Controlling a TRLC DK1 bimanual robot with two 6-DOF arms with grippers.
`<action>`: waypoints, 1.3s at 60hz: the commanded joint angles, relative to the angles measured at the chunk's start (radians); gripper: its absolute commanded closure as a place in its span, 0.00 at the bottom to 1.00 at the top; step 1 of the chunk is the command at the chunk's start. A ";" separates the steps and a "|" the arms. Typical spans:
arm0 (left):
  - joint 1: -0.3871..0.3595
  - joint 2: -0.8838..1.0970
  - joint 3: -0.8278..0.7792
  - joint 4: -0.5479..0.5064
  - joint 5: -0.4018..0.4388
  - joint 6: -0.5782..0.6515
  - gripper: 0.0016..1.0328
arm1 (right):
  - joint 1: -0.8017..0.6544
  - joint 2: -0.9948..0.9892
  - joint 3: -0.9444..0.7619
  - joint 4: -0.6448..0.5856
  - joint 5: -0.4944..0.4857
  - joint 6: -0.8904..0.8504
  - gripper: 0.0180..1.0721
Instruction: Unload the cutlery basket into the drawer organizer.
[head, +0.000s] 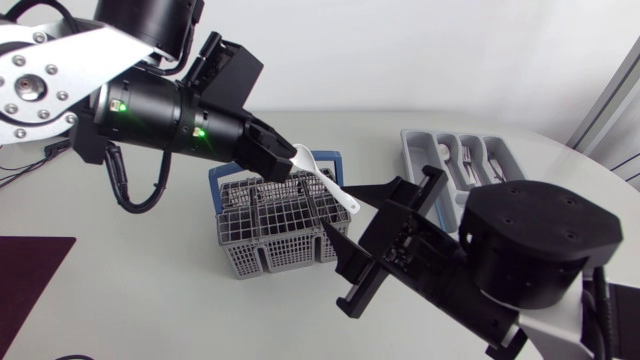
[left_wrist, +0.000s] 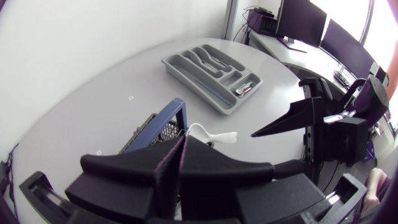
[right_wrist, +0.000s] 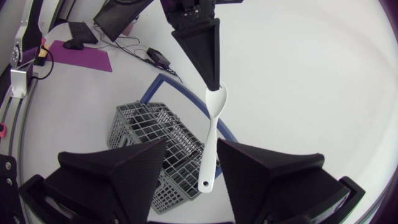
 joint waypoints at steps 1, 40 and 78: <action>-0.018 0.021 0.041 -0.012 0.016 -0.046 0.80 | -0.016 0.029 0.005 0.020 0.004 -0.025 0.49; -0.053 0.036 0.067 -0.061 0.015 -0.049 0.80 | -0.073 0.146 0.123 0.026 -0.020 -0.034 0.65; -0.061 0.048 0.080 -0.058 0.016 -0.049 0.80 | -0.094 0.178 0.127 0.033 -0.022 -0.039 0.94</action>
